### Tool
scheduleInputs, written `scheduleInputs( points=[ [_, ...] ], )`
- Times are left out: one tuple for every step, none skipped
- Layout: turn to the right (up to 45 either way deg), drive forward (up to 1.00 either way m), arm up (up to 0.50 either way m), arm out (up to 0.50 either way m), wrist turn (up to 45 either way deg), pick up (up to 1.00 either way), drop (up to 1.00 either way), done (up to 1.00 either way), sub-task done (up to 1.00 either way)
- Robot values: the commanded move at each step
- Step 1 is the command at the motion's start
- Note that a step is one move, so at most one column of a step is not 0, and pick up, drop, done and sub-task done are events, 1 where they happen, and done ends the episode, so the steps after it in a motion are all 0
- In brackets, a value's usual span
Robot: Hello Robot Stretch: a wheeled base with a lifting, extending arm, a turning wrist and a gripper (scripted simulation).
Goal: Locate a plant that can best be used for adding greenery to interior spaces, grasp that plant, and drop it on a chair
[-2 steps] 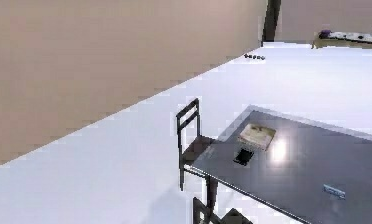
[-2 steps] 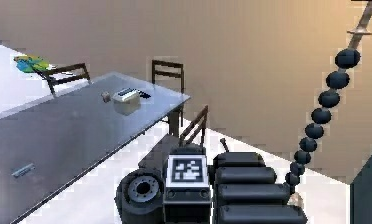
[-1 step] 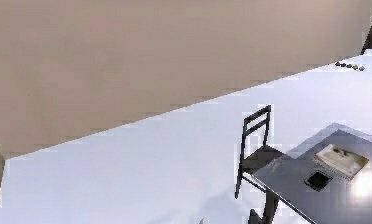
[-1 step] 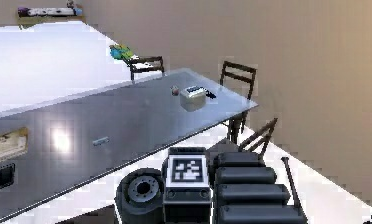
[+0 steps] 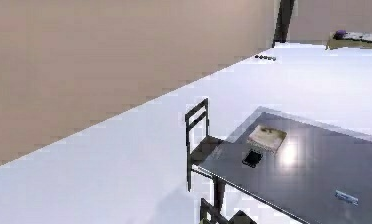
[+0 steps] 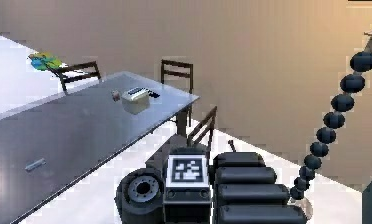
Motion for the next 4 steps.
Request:
scheduleInputs(
  points=[
    [9.0, 0.00, 0.00, 0.00, 0.0, 0.00, 0.00, 0.00, 0.00],
    [0.0, 0.20, 0.00, 0.00, 0.0, 0.00, 0.00, 0.00, 0.00],
    [-24.0, 0.00, 0.00, 0.00, 0.0, 0.00, 0.00, 0.00, 0.00],
    [0.0, 0.00, 0.00, 0.20, 0.0, 0.00, 0.00, 0.00, 0.00]
  ],
)
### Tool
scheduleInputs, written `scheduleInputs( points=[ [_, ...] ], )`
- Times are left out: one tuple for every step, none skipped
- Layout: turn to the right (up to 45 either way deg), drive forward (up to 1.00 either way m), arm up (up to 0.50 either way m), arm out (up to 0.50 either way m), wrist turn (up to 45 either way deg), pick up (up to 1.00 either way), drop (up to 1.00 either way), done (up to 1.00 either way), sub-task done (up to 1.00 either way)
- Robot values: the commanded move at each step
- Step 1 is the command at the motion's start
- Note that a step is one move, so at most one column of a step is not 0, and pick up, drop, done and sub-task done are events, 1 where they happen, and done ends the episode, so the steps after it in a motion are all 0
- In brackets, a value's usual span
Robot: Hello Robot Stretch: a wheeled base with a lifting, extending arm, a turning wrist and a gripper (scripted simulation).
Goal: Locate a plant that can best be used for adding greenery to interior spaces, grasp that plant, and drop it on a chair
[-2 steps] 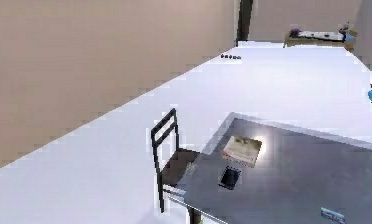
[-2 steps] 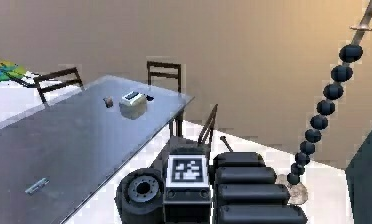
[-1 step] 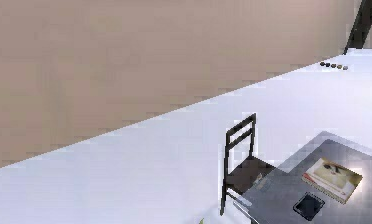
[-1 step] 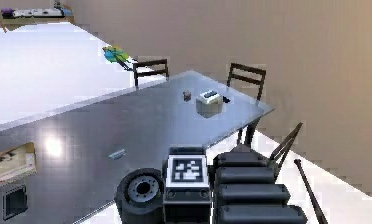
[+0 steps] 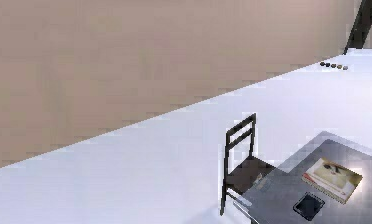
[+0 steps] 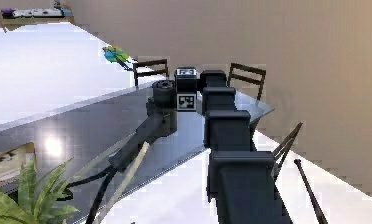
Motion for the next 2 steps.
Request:
scheduleInputs(
  points=[
    [0.0, 0.00, 0.00, 0.00, 39.0, 0.00, 0.00, 0.00, 0.00],
    [0.0, 0.00, -0.40, 0.00, 0.0, 0.00, 0.00, 0.00, 0.00]
  ],
)
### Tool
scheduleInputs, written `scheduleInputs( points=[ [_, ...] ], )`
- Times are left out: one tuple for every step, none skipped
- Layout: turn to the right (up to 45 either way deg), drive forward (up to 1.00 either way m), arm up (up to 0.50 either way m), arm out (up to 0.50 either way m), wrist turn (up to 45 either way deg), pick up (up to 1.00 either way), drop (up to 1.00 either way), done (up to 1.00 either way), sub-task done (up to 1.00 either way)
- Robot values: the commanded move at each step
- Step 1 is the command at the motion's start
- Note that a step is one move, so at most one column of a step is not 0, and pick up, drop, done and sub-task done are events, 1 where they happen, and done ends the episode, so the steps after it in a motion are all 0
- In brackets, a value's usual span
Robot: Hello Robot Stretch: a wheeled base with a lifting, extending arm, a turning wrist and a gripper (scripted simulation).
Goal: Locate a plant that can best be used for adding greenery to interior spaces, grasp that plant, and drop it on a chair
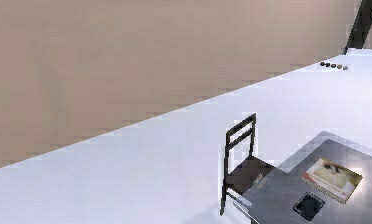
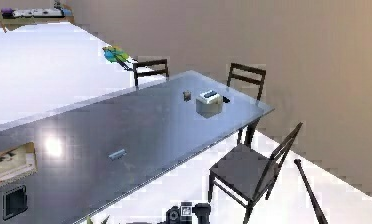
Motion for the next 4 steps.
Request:
scheduleInputs(
  points=[
    [0.0, 0.00, -0.32, 0.00, 0.0, 0.00, 0.00, 0.00, 0.00],
    [0.0, 0.00, 0.00, 0.00, 0.0, 0.00, 1.00, 0.00, 0.00],
    [0.0, 0.00, 0.10, 0.00, 0.0, 0.00, 0.00, 0.00, 0.00],
    [0.0, 0.00, 0.00, -0.08, 0.0, 0.00, 0.00, 0.00, 0.00]
  ],
)
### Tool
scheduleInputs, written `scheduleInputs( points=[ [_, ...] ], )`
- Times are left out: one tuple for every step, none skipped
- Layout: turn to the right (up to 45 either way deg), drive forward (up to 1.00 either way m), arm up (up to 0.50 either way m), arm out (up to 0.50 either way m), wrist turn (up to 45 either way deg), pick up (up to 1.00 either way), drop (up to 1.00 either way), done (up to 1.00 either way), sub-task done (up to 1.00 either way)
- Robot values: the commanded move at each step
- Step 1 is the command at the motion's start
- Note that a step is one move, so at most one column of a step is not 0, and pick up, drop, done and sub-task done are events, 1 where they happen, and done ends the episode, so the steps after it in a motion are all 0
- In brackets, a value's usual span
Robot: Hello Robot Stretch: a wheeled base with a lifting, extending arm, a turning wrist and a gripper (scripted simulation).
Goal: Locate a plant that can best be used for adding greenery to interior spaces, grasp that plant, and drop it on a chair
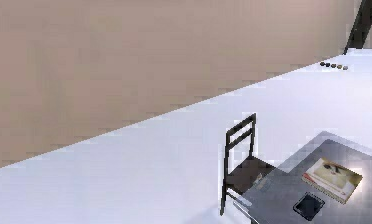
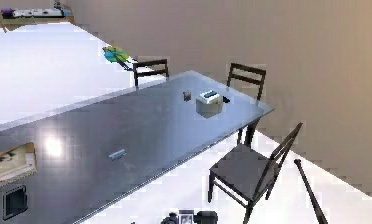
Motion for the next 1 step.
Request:
scheduleInputs(
  points=[
    [0.0, 0.00, 0.00, 0.00, 0.0, 0.00, 0.00, 1.00, 0.00]
  ],
)
